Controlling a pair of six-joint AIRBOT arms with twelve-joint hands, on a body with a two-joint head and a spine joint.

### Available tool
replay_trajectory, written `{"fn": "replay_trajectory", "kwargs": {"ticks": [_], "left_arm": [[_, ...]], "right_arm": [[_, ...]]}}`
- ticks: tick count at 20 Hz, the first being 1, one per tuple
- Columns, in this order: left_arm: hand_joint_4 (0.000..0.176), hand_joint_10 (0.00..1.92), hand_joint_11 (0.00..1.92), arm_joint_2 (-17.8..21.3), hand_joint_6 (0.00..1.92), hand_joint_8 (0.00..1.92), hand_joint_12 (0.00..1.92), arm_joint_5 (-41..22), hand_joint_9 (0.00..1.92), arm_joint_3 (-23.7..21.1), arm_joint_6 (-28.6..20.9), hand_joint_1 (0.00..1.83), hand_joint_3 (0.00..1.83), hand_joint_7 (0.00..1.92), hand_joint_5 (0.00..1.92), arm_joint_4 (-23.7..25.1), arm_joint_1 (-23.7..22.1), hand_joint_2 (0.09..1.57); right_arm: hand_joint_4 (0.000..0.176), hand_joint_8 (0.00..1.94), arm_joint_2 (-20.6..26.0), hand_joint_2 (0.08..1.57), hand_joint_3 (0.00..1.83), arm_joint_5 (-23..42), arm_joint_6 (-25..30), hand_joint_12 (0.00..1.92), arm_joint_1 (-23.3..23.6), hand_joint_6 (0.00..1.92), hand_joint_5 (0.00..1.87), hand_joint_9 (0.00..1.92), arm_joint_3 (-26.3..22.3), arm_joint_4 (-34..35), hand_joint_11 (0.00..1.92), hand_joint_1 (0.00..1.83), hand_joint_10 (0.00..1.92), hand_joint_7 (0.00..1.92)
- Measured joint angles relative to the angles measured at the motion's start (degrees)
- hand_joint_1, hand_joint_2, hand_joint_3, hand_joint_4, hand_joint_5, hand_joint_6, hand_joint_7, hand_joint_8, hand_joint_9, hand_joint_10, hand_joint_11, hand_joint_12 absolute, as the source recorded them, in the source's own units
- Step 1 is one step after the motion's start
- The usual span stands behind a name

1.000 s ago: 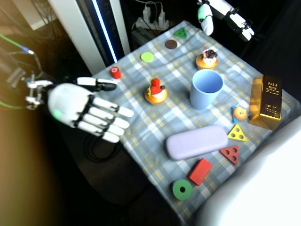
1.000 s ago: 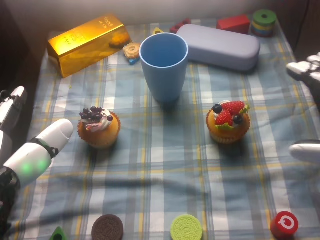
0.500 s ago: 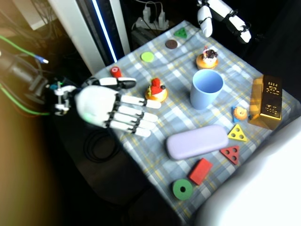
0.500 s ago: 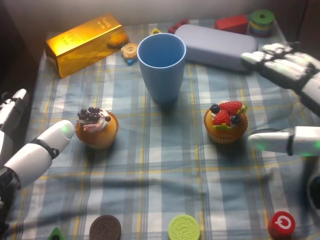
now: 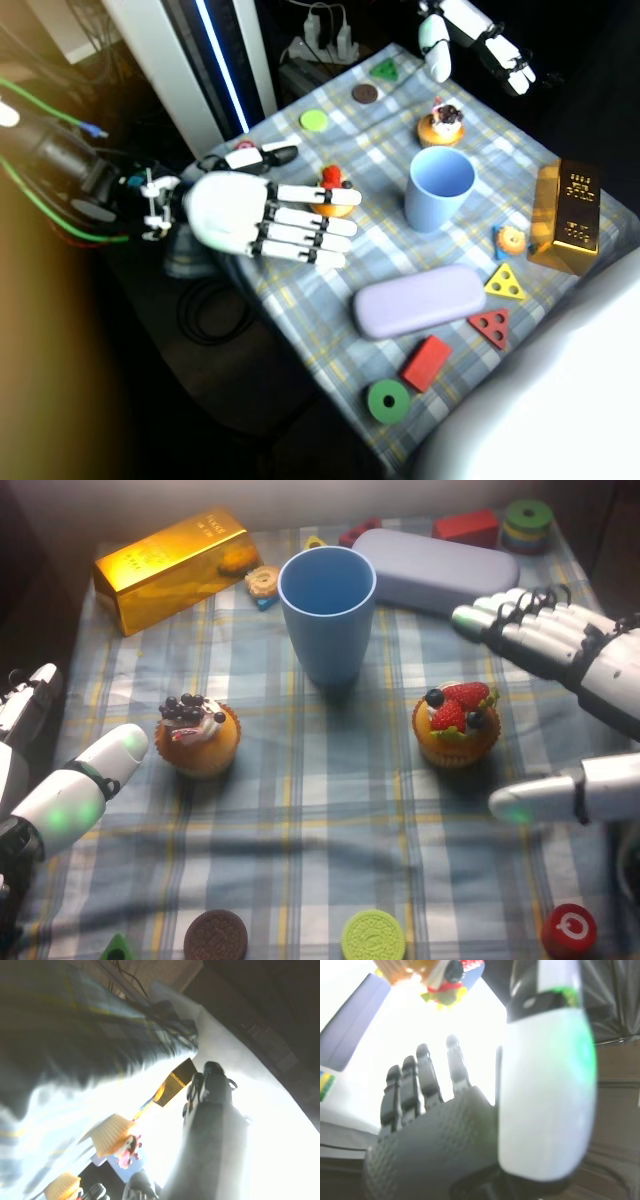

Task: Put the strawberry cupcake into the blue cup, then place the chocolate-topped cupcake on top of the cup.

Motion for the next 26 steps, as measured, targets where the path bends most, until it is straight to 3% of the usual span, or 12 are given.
{"fn": "replay_trajectory", "kwargs": {"ticks": [3,4,6,9,11,15,16,17,18,19,22,26], "left_arm": [[0.099,0.00,0.00,0.0,0.00,0.00,0.25,0.7,0.15,0.0,1.3,0.00,0.00,0.18,0.14,-0.4,-0.6,0.99],[0.079,0.00,0.00,0.0,0.00,0.00,0.27,1.0,0.15,0.0,1.6,0.00,0.00,0.18,0.14,0.3,-0.8,1.00],[0.089,0.00,0.00,0.0,0.00,0.00,0.25,1.3,0.14,0.0,1.9,0.00,0.00,0.17,0.13,0.3,-0.9,0.98],[0.112,0.00,0.00,0.0,0.00,0.01,0.23,1.4,0.15,0.0,2.0,0.00,0.00,0.20,0.15,0.3,-0.9,0.97],[0.087,0.00,0.00,0.1,0.00,0.00,0.25,1.4,0.16,-0.1,2.1,0.00,0.00,0.20,0.15,0.6,-0.9,0.98],[0.081,0.00,0.00,0.2,0.00,0.00,0.30,1.6,0.15,-0.1,2.4,0.00,0.00,0.19,0.14,-0.4,-0.9,0.98],[0.080,0.00,0.00,0.3,0.00,0.00,0.29,1.8,0.15,-0.1,2.4,0.00,0.00,0.19,0.15,0.1,-0.9,0.98],[0.090,0.00,0.00,0.3,0.00,0.00,0.29,1.8,0.15,-0.1,2.4,0.00,0.00,0.19,0.14,0.4,-0.9,0.97],[0.100,0.00,0.00,0.3,0.00,0.00,0.29,1.9,0.15,-0.1,2.4,0.00,0.00,0.20,0.15,0.5,-0.9,0.97],[0.080,0.00,0.00,0.3,0.00,0.00,0.29,2.0,0.15,-0.1,2.4,0.00,0.00,0.19,0.14,0.4,-0.9,0.98],[0.105,0.00,0.00,0.3,0.00,0.00,0.26,2.3,0.16,-0.1,2.4,0.00,0.00,0.21,0.14,0.1,-0.9,0.97],[0.111,0.00,0.00,0.3,0.00,0.00,0.23,2.4,0.16,-0.1,2.4,0.00,0.00,0.20,0.14,0.1,-0.9,0.96]], "right_arm": [[0.085,0.00,4.0,0.94,0.01,-2.4,9.1,0.00,1.9,0.00,0.00,0.00,1.4,-7.6,0.00,0.24,0.00,0.00],[0.098,0.00,4.9,0.97,0.01,-2.4,12.5,0.00,2.1,0.00,0.00,0.00,2.4,-8.5,0.00,0.21,0.00,0.00],[0.089,0.00,7.2,0.93,0.00,-4.0,14.5,0.00,2.8,0.00,0.00,0.00,3.3,-10.1,0.00,0.18,0.00,0.00],[0.123,0.00,8.7,0.95,0.00,-8.6,16.6,0.00,8.4,0.00,0.00,0.00,3.8,-18.7,0.00,0.31,0.00,0.00],[0.144,0.00,8.4,0.93,0.00,-11.2,22.5,0.00,12.7,0.00,0.00,0.00,5.1,-27.8,0.00,0.29,0.00,0.00],[0.053,0.00,5.4,0.96,0.01,-16.0,33.3,0.00,16.9,0.00,0.00,0.00,10.1,-39.7,0.00,0.23,0.00,0.00],[0.048,0.00,4.4,0.95,0.00,-17.5,35.6,0.00,18.3,0.00,0.00,0.00,11.3,-43.4,0.00,0.23,0.00,0.00],[0.080,0.00,3.9,0.92,0.00,-18.4,36.9,0.00,19.2,0.00,0.00,0.00,11.8,-45.5,0.00,0.22,0.00,0.00],[0.082,0.01,3.2,0.96,0.00,-19.2,38.5,0.00,20.1,0.00,0.00,0.00,12.2,-48.3,0.00,0.34,0.00,0.03],[0.048,0.02,2.6,1.11,0.02,-19.3,39.5,0.02,20.4,0.00,0.01,0.10,12.7,-49.9,0.06,0.51,0.01,0.16],[0.006,0.01,0.1,1.13,0.00,-19.9,42.5,0.06,20.5,0.01,0.12,0.28,14.9,-52.4,0.22,0.61,0.02,0.29],[0.006,0.00,-1.1,1.10,0.00,-20.1,44.3,0.07,22.0,0.01,0.18,0.32,16.2,-54.4,0.27,0.62,0.01,0.32]]}}
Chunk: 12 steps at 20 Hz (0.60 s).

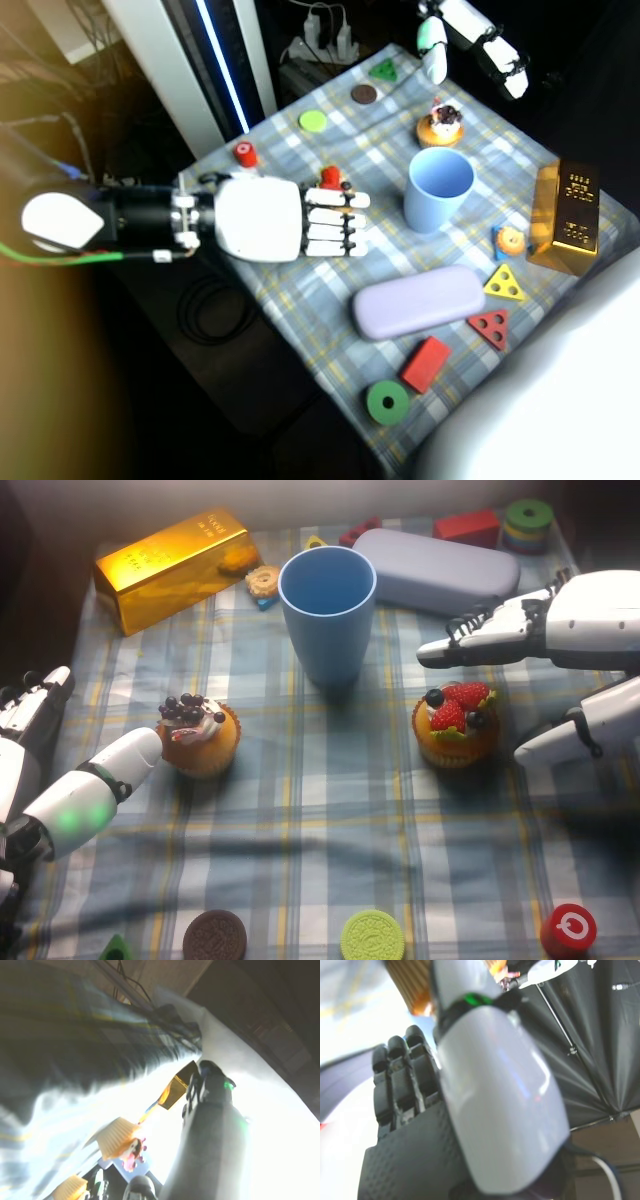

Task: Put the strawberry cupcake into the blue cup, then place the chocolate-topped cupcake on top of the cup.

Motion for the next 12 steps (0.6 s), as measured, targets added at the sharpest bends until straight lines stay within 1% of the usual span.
{"fn": "replay_trajectory", "kwargs": {"ticks": [1,2,3,5,6,8,9,10,11,12], "left_arm": [[0.111,0.00,0.00,0.0,0.00,0.00,0.23,0.0,0.16,0.0,0.0,0.00,0.00,0.20,0.14,0.0,0.0,0.96],[0.104,0.00,0.00,0.0,0.00,0.00,0.17,0.0,0.15,0.0,0.0,0.00,0.00,0.18,0.12,0.0,0.0,0.97],[0.099,0.00,0.00,0.0,0.00,0.00,0.14,0.0,0.15,0.0,0.0,0.00,0.00,0.18,0.12,0.0,0.0,0.97],[0.099,0.00,0.00,0.0,0.00,0.00,0.14,0.1,0.15,0.0,0.0,0.00,0.00,0.18,0.12,0.0,0.0,0.97],[0.105,0.00,0.00,0.0,0.00,0.00,0.17,0.1,0.17,0.0,0.0,0.00,0.00,0.21,0.14,0.0,0.0,0.97],[0.105,0.00,0.00,0.0,0.00,0.00,0.17,0.2,0.17,0.0,0.0,0.00,0.00,0.21,0.14,0.0,0.0,0.97],[0.104,0.00,0.00,0.0,0.00,0.00,0.21,0.2,0.16,0.0,0.0,0.00,0.00,0.21,0.13,0.0,0.0,0.96],[0.104,0.00,0.00,0.0,0.00,0.00,0.21,0.2,0.16,0.0,0.0,0.00,0.00,0.21,0.13,0.0,0.0,0.96],[0.097,0.00,0.00,0.0,0.00,0.00,0.29,0.2,0.17,0.0,0.0,0.00,0.00,0.21,0.13,0.0,0.0,0.97],[0.097,0.00,0.00,0.0,0.00,0.00,0.29,0.2,0.17,0.0,0.0,0.00,0.00,0.21,0.13,0.0,0.0,0.97]], "right_arm": [[0.006,0.00,-0.4,1.10,0.00,0.3,0.0,0.07,0.1,0.01,0.18,0.32,0.3,0.0,0.27,0.62,0.01,0.32],[0.044,0.01,-0.8,1.08,0.00,0.3,0.1,0.08,0.1,0.01,0.23,0.37,0.7,-0.2,0.30,0.60,0.01,0.36],[0.047,0.01,-1.4,1.08,0.00,0.0,0.2,0.09,0.3,0.01,0.25,0.40,1.0,-0.8,0.33,0.62,0.01,0.38],[0.047,0.01,-1.8,1.08,0.00,0.0,0.5,0.09,0.9,0.01,0.25,0.40,1.0,-1.4,0.33,0.62,0.01,0.38],[0.034,0.01,-2.0,1.04,0.00,0.2,0.9,0.11,1.3,0.00,0.26,0.45,1.0,-1.5,0.38,0.59,0.01,0.41],[0.034,0.01,-2.1,1.04,0.00,0.6,1.8,0.11,1.5,0.00,0.26,0.45,1.0,-1.6,0.38,0.59,0.01,0.41],[0.044,0.00,-2.1,0.97,0.00,0.6,2.0,0.09,1.5,0.00,0.24,0.41,1.0,-1.8,0.35,0.59,0.00,0.39],[0.044,0.00,-2.3,0.97,0.00,0.7,2.1,0.09,1.5,0.00,0.24,0.41,1.0,-2.3,0.35,0.59,0.00,0.39],[0.038,0.00,-2.4,0.98,0.00,0.7,2.2,0.08,1.5,0.00,0.24,0.38,1.0,-2.6,0.32,0.62,0.00,0.39],[0.038,0.00,-2.7,0.98,0.00,0.9,2.3,0.08,1.5,0.00,0.24,0.38,1.0,-3.3,0.32,0.62,0.00,0.39]]}}
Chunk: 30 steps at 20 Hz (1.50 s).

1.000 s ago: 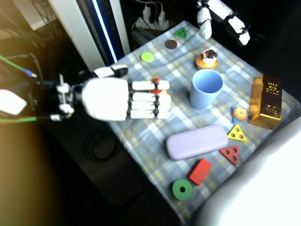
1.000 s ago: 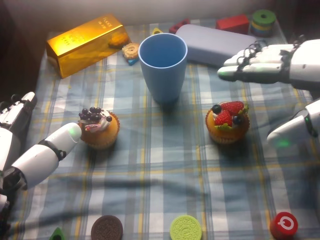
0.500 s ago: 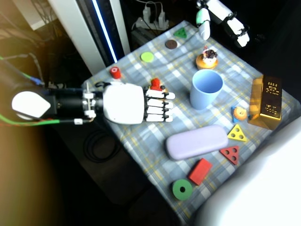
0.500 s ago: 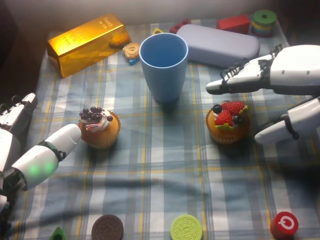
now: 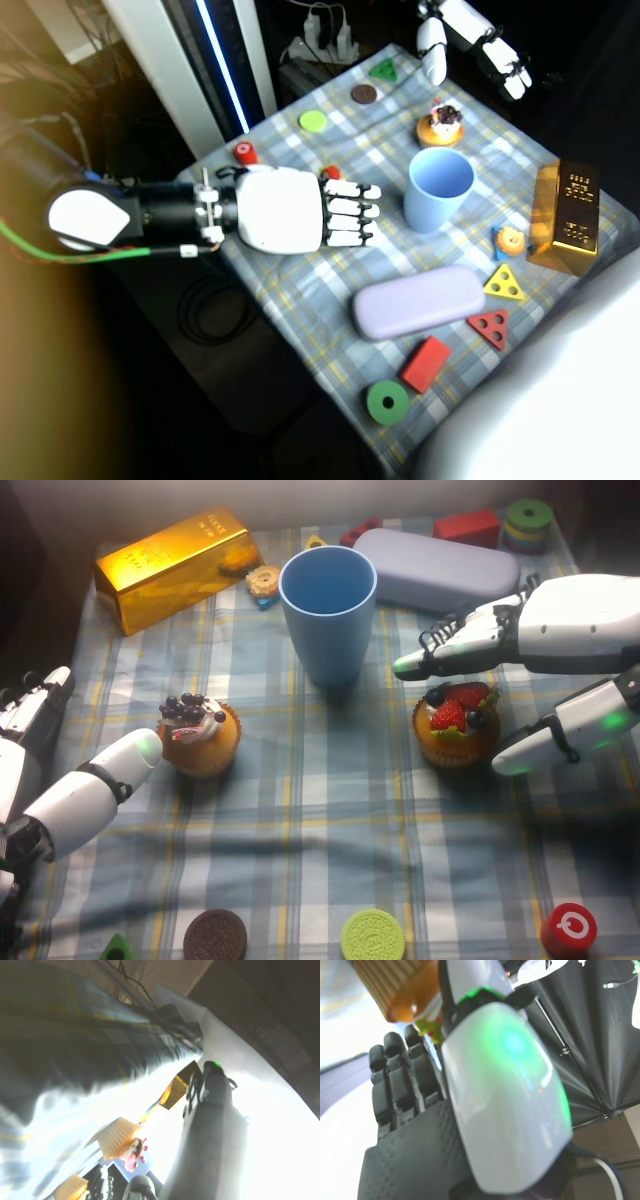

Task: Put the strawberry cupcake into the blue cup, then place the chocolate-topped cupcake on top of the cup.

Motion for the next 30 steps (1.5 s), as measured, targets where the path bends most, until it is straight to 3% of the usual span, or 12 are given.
{"fn": "replay_trajectory", "kwargs": {"ticks": [6,7,9,10,11,14,16,17,19,20,21,30], "left_arm": [[0.100,0.00,0.00,0.0,0.00,0.01,0.26,0.0,0.18,0.0,0.0,0.00,0.00,0.21,0.14,0.0,0.0,0.98],[0.097,0.01,0.00,0.0,0.00,0.00,0.15,0.0,0.16,0.0,0.0,0.00,0.00,0.21,0.14,-0.1,0.0,0.97],[0.098,0.00,0.00,0.0,0.00,0.00,0.21,0.0,0.17,0.0,0.0,0.00,0.00,0.21,0.14,0.0,0.0,0.98],[0.096,0.00,0.00,0.0,0.00,0.00,0.22,0.0,0.17,0.0,0.0,0.00,0.00,0.21,0.14,0.0,0.0,0.98],[0.100,0.00,0.00,0.0,0.00,0.00,0.32,0.0,0.20,0.0,0.0,0.00,0.00,0.24,0.15,0.0,0.0,0.98],[0.085,0.00,0.00,0.0,0.00,0.00,0.35,0.0,0.21,0.0,0.0,0.00,0.00,0.25,0.17,0.0,0.0,0.99],[0.082,0.01,0.00,0.0,0.01,0.01,0.25,0.0,0.18,0.0,0.0,0.00,0.00,0.22,0.15,0.0,0.0,0.99],[0.097,0.00,0.00,0.0,0.00,0.00,0.18,0.0,0.17,0.0,0.0,0.00,0.00,0.21,0.14,0.0,0.0,0.98],[0.102,0.00,0.00,0.0,0.00,0.00,0.19,0.0,0.16,0.0,0.0,0.00,0.00,0.21,0.14,-0.1,0.0,0.98],[0.093,0.00,0.00,0.0,0.00,0.00,0.19,0.0,0.16,0.0,0.0,0.00,0.00,0.21,0.14,-0.1,0.0,0.98],[0.093,0.00,0.00,0.0,0.00,0.00,0.13,0.0,0.15,0.0,0.0,0.00,0.00,0.19,0.11,-0.1,0.0,0.98],[0.100,0.00,0.00,0.0,0.00,0.00,0.22,-0.2,0.19,0.0,0.0,0.00,0.00,0.23,0.15,-0.2,0.0,0.98]], "right_arm": [[0.041,0.02,-0.6,0.98,0.00,0.3,0.6,0.28,0.0,0.03,0.47,0.57,0.4,-0.7,0.45,0.75,0.01,0.56],[0.000,0.02,-0.6,1.00,0.00,0.2,0.6,0.67,0.2,0.02,0.73,0.64,0.4,-0.7,0.31,0.71,0.00,0.69],[0.000,0.05,-0.6,1.04,0.00,0.5,0.6,1.37,0.4,0.01,1.05,1.00,0.5,-0.3,0.54,0.89,0.30,1.13],[0.043,0.04,-0.6,1.07,0.00,1.0,0.8,1.46,0.4,0.69,1.05,0.90,0.5,0.5,0.41,1.03,0.44,1.14],[0.148,0.05,-0.6,1.09,0.00,1.3,0.8,1.53,0.6,0.93,1.01,0.74,0.6,0.5,0.33,1.03,0.83,1.16],[0.136,0.05,-0.6,1.10,0.00,1.4,0.8,1.51,0.6,0.93,1.00,0.69,0.6,0.4,0.29,1.04,0.86,1.14],[0.095,0.03,-0.5,1.11,0.00,1.4,0.8,1.41,0.6,0.97,0.98,0.74,0.6,0.4,0.35,1.05,0.73,1.13],[0.046,0.84,-0.4,1.12,0.00,1.3,0.8,1.31,0.9,0.92,0.99,0.79,0.6,0.3,0.38,1.18,0.62,1.01],[0.000,0.54,-0.1,1.17,0.00,1.0,0.7,1.21,1.7,1.13,0.87,0.67,0.6,-0.6,0.24,1.11,0.31,0.75],[0.000,0.09,0.1,1.18,0.00,0.8,0.6,1.09,2.3,1.18,0.85,0.65,0.6,-1.2,0.19,1.07,0.06,0.82],[0.018,1.31,0.4,1.21,0.00,0.5,0.7,1.09,3.1,1.20,0.85,0.83,0.6,-1.1,0.35,1.17,0.08,0.76],[0.015,1.18,1.1,1.16,0.00,0.6,0.7,1.00,10.4,1.08,0.87,1.07,0.6,-2.4,0.73,1.19,0.08,0.91]]}}
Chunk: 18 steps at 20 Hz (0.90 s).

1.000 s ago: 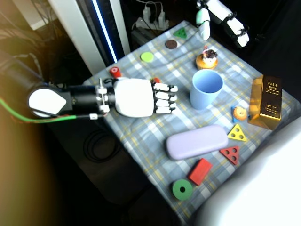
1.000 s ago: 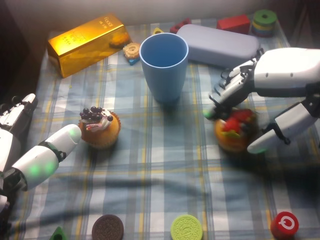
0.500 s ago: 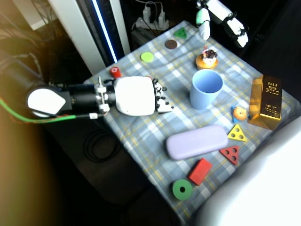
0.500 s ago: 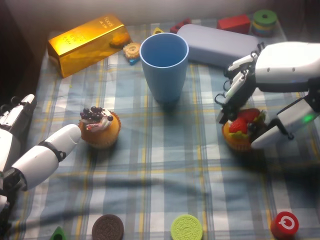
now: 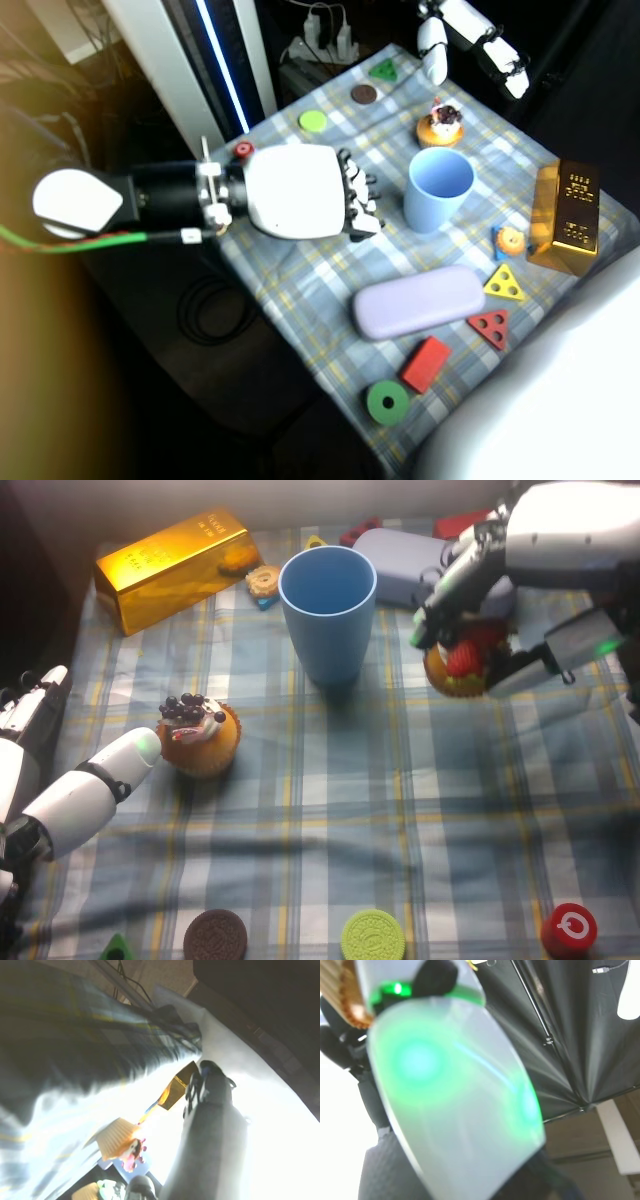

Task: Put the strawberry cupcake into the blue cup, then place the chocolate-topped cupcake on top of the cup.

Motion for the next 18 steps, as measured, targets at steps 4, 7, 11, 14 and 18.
{"fn": "replay_trajectory", "kwargs": {"ticks": [4,7,11,14,18], "left_arm": [[0.100,0.00,0.00,0.0,0.00,0.00,0.20,0.0,0.17,0.0,0.0,0.00,0.00,0.21,0.13,0.0,0.0,0.99],[0.092,0.00,0.00,0.0,0.00,0.00,0.26,0.0,0.18,0.0,0.0,0.00,0.00,0.23,0.15,0.0,0.0,0.99],[0.096,0.00,0.00,0.0,0.00,0.00,0.27,0.0,0.18,0.0,0.0,0.00,0.00,0.22,0.14,-0.1,0.0,0.99],[0.081,0.00,0.00,0.0,0.00,0.00,0.27,0.0,0.18,0.0,0.0,0.00,0.00,0.21,0.14,-0.1,0.0,1.00],[0.082,0.00,0.00,0.0,0.00,0.00,0.32,0.1,0.19,0.0,0.0,0.00,0.00,0.22,0.15,-0.2,0.0,1.00]], "right_arm": [[0.027,0.55,0.4,1.17,0.00,0.3,0.0,1.04,1.7,1.14,0.86,1.01,0.0,-0.9,0.58,1.06,0.03,0.81],[0.000,0.90,0.4,1.16,0.00,0.3,0.0,1.02,1.7,1.06,0.86,1.14,0.1,-1.5,0.71,1.19,0.07,1.00],[0.000,1.02,0.4,1.14,0.00,0.3,0.0,1.17,2.6,0.99,0.90,1.14,0.5,-2.2,0.66,1.18,0.06,0.96],[0.000,1.22,0.4,1.17,0.00,0.3,0.0,1.10,5.3,1.05,0.87,1.16,1.6,-2.0,0.78,1.20,0.06,0.91],[0.045,0.31,0.4,1.14,0.00,-0.1,0.1,1.25,8.6,1.05,0.92,1.20,2.8,-2.4,0.73,1.05,0.07,1.02]]}}
